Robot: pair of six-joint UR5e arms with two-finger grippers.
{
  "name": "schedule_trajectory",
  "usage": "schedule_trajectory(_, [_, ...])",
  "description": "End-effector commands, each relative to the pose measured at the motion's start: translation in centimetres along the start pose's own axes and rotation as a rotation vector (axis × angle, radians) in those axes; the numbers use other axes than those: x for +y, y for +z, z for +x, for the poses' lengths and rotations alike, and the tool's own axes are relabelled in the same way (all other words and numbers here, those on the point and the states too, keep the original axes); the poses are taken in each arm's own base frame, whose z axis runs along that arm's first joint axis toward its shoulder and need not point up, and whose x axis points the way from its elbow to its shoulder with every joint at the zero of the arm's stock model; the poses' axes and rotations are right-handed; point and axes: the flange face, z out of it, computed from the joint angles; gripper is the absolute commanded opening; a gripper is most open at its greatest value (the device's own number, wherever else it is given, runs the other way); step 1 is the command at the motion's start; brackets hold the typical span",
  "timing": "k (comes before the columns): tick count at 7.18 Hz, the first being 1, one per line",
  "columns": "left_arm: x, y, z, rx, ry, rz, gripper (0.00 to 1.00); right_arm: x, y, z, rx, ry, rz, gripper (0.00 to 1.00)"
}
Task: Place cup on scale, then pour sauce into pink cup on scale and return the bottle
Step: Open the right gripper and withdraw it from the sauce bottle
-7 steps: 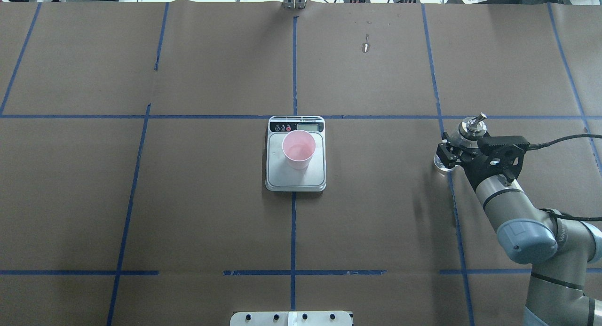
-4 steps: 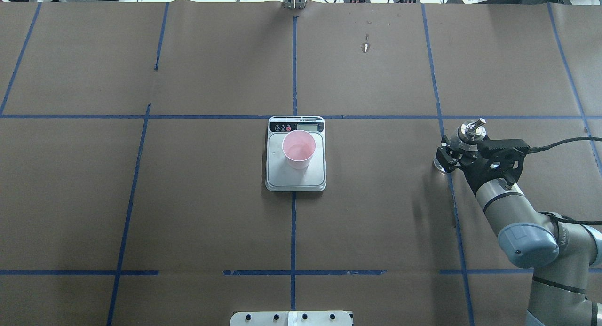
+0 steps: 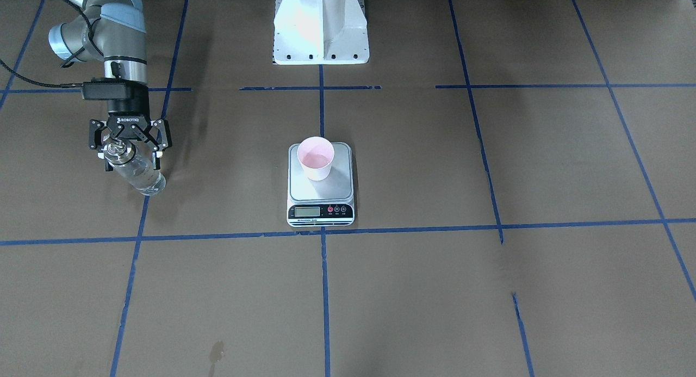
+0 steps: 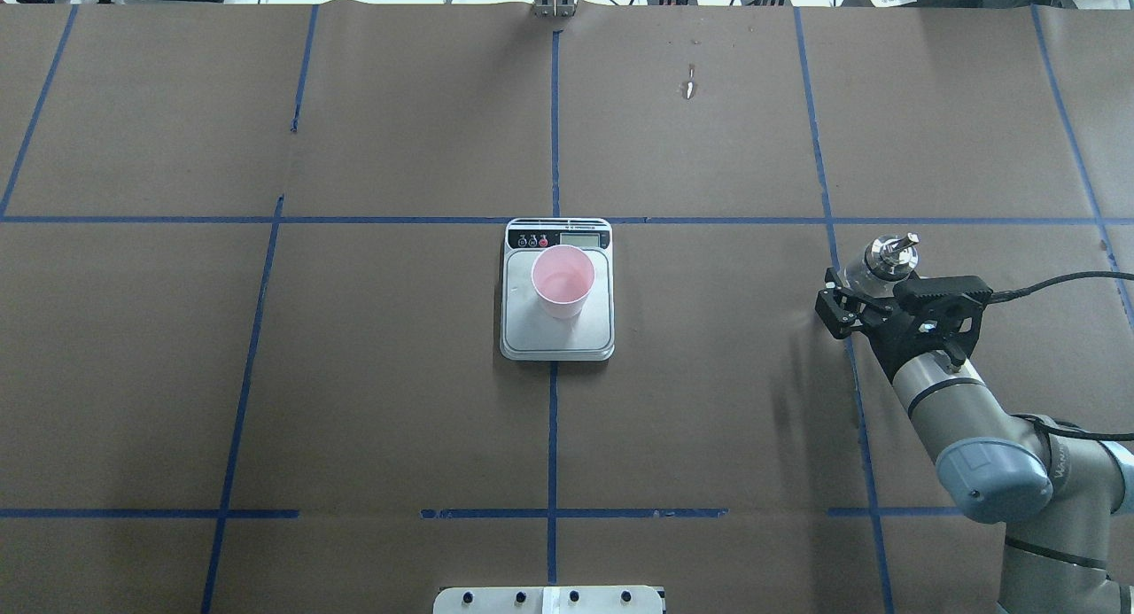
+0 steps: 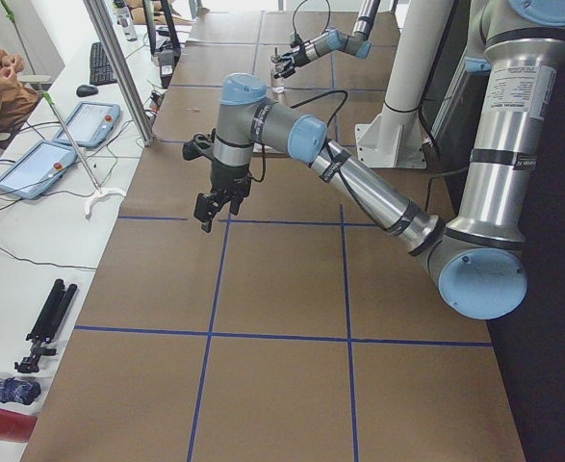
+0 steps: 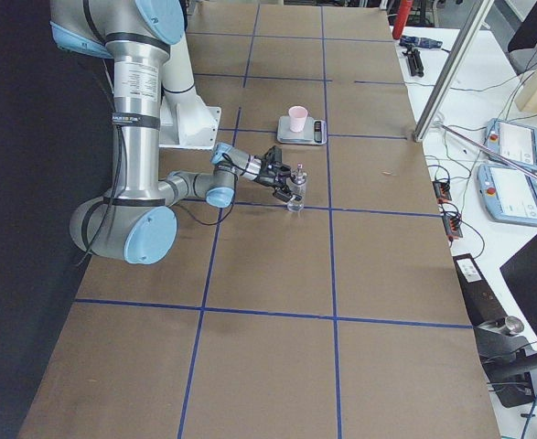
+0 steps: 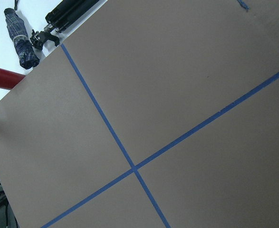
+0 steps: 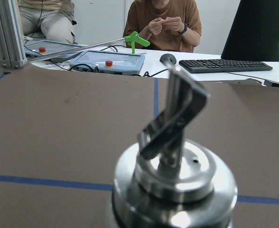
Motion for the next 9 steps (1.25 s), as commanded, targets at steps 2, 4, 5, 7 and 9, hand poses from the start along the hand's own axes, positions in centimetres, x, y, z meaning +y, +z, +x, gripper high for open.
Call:
schedule_trajectory(2, [-0.4,-1.0,0.5,0.001,-0.003,-0.008,1.0,-0.4,-2.6,1.6,-0.016,-0.009,-0.018,1.0])
schedule_trajectory(4, [-0.3,-1.0,0.5,0.002,-0.005,-0.012,1.0,-0.3,-4.7,1.3,-0.043,-0.014,-0.018,1.0])
schedule_trajectory(5, [-0.3,-1.0,0.5,0.002,-0.005,-0.012,1.0,-0.6,-6.4,2.1,-0.058,-0.022,-0.033,1.0])
schedule_trajectory(7, [-0.3,-1.1,0.5,0.001,-0.006,-0.011,1.0,-3.0,-10.1,3.9,-0.083,-0.031,-0.055,1.0])
schedule_trajectory(9, [-0.3,-1.2,0.5,0.0,-0.004,-0.008,1.0,-5.4,-12.2,4.4,-0.102,-0.019,-0.066,1.0])
